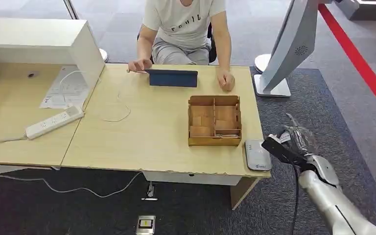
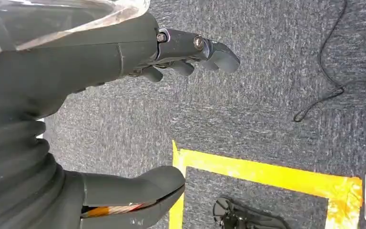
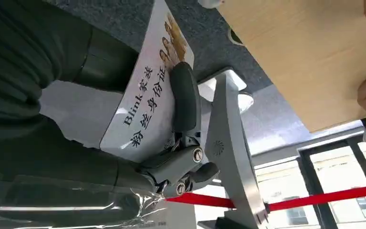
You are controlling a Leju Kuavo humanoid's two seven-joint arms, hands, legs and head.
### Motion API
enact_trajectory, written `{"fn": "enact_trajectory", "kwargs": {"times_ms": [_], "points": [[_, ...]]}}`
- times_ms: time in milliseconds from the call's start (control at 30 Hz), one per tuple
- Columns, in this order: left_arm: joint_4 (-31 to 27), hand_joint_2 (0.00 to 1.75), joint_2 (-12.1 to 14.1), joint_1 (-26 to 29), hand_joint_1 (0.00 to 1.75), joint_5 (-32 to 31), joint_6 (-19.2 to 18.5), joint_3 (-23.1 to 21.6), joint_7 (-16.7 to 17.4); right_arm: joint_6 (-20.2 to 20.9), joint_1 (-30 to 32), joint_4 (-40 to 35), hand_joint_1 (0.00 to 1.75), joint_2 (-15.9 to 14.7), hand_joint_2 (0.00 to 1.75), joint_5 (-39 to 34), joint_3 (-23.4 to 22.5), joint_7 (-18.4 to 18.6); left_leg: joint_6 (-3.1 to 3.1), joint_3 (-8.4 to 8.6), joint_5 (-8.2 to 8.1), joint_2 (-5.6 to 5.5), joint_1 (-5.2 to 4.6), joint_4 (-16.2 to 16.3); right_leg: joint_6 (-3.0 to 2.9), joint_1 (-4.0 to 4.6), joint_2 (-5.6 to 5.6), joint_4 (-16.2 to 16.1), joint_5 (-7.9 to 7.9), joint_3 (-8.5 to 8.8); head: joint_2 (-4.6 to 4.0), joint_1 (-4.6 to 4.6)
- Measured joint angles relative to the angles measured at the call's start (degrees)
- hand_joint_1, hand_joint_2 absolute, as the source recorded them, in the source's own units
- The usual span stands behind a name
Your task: Pass the card to the sensor for recognition and then transmit it.
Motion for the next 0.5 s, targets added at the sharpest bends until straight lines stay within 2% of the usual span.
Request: {"fn": "enact_trajectory", "kwargs": {"times_ms": [233,500], "points": [[0.0,1.75,0.0,0.0,0.0,-0.1,-0.2,0.0,0.2,-0.4,3.2,-0.3,1.75,0.4,1.75,-2.1,0.0,0.3,0.0,-0.01,0.0,0.0,0.0,0.0,0.0,0.0,0.0,0.0,0.0,0.0,0.0,0.0],[0.0,1.75,0.0,0.0,0.0,-0.1,-0.2,0.0,0.2,-0.4,3.4,-0.3,1.75,0.4,1.75,-2.2,0.0,0.3,0.0,-0.01,0.0,0.0,0.0,0.0,0.0,0.0,0.0,0.0,0.0,0.0,0.0,0.0]]}}
